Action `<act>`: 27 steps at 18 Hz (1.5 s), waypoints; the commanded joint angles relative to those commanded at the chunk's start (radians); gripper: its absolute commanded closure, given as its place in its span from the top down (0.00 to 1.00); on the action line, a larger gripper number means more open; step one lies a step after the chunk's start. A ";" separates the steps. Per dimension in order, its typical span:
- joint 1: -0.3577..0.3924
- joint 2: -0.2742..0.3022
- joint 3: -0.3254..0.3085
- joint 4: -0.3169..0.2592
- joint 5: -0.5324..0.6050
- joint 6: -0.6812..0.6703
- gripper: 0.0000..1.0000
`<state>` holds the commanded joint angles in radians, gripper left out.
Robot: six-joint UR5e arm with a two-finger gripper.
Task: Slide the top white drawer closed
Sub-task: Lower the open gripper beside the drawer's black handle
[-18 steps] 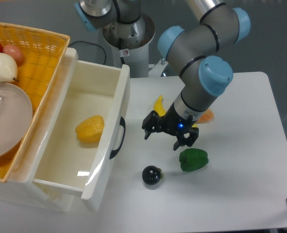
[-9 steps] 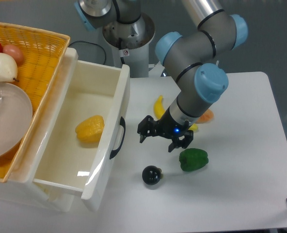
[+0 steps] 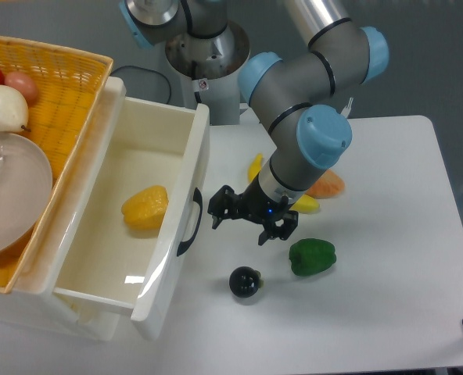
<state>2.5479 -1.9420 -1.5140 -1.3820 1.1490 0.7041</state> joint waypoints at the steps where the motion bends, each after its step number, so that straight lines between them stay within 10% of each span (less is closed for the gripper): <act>1: -0.002 0.002 0.000 -0.005 -0.008 0.000 1.00; 27: -0.012 0.035 -0.015 -0.025 -0.049 0.000 1.00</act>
<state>2.5357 -1.9067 -1.5294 -1.4067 1.0999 0.7041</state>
